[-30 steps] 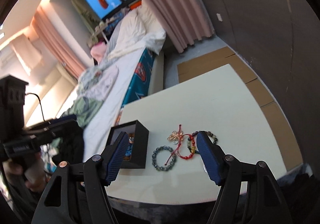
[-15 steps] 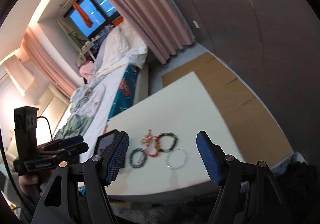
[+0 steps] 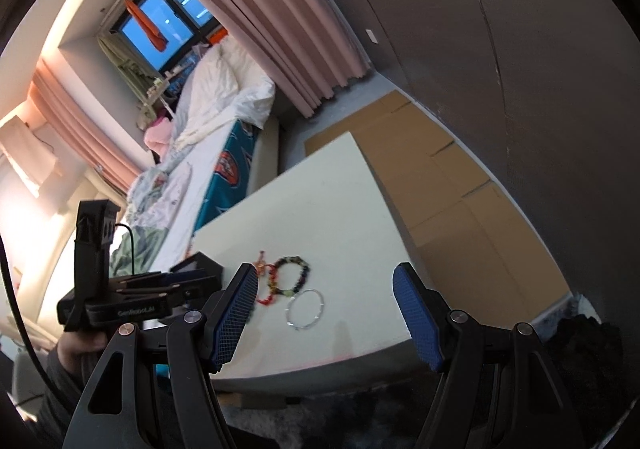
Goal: Organize jewelry
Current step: 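Grasp the red cord charm with the left tool, then carry the red cord charm into the box with the left tool while the right tool grasps the silver hoop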
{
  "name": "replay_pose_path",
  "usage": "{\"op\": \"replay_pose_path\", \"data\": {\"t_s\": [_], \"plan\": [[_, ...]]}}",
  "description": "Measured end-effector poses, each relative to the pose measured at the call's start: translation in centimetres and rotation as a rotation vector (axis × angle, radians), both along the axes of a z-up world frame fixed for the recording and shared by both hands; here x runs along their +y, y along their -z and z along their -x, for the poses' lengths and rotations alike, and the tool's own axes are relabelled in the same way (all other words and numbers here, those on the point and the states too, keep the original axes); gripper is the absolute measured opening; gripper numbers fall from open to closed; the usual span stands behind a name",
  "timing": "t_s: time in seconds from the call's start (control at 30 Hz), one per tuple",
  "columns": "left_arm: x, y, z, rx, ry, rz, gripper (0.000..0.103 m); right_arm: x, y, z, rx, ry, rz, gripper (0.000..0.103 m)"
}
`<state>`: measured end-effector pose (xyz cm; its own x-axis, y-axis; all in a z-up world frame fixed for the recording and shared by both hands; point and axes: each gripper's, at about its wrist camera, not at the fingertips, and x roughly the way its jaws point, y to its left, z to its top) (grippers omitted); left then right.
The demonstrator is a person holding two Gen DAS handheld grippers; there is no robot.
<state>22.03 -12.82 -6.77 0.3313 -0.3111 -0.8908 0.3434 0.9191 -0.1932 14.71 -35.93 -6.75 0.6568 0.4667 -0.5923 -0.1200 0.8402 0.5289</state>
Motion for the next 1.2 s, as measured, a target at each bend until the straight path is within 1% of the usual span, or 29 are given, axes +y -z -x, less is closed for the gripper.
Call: {"op": "replay_pose_path", "data": {"t_s": [0.1,0.17,0.37,0.43,0.5,0.57,0.67,0.7,0.83,1.0,1.13,1.2], "plan": [[-0.9,1.4,-1.0,0.032,-0.003,-0.005,0.035,0.0,1.2,-0.9,0.01,-0.014,-0.003,0.071],[-1.4,2.4,-1.7,0.051,-0.004,-0.015,0.031,0.3,2.1,-1.8,0.04,-0.018,0.003,0.071],[-2.0,4.5,-2.8,0.085,-0.013,-0.055,0.028,0.5,3.9,-3.4,0.06,-0.044,0.009,0.07],[-2.1,5.0,-3.3,0.099,-0.021,-0.066,0.028,0.7,4.3,-4.0,0.08,-0.055,0.005,0.07],[-2.0,5.7,-3.7,0.122,-0.03,-0.072,0.017,0.9,4.3,-4.1,0.077,-0.061,0.004,0.07],[-2.0,6.3,-4.1,0.146,-0.034,-0.082,0.016,1.1,4.5,-4.3,0.083,-0.073,0.004,0.07],[-2.1,6.8,-4.2,0.146,-0.027,-0.098,0.007,2.0,4.5,-4.4,0.085,-0.087,0.029,0.07],[-2.0,6.9,-4.2,0.148,-0.031,-0.094,0.007,2.4,4.4,-4.3,0.082,-0.096,0.044,0.07],[-1.4,6.2,-3.9,0.131,-0.039,-0.07,0.007,3.7,4.4,-4.5,0.082,-0.12,0.098,0.07],[-0.1,3.9,-3.0,0.08,-0.037,-0.046,0.007,5.4,4.7,-4.6,0.091,-0.161,0.162,0.07],[1.9,1.4,-1.9,0.033,-0.058,-0.019,0.007,8.1,4.9,-4.5,0.088,-0.243,0.257,0.07],[2.8,0.4,-2.0,0.017,-0.068,-0.009,0.007,9.8,5.4,-4.6,0.106,-0.287,0.315,0.07]]}}
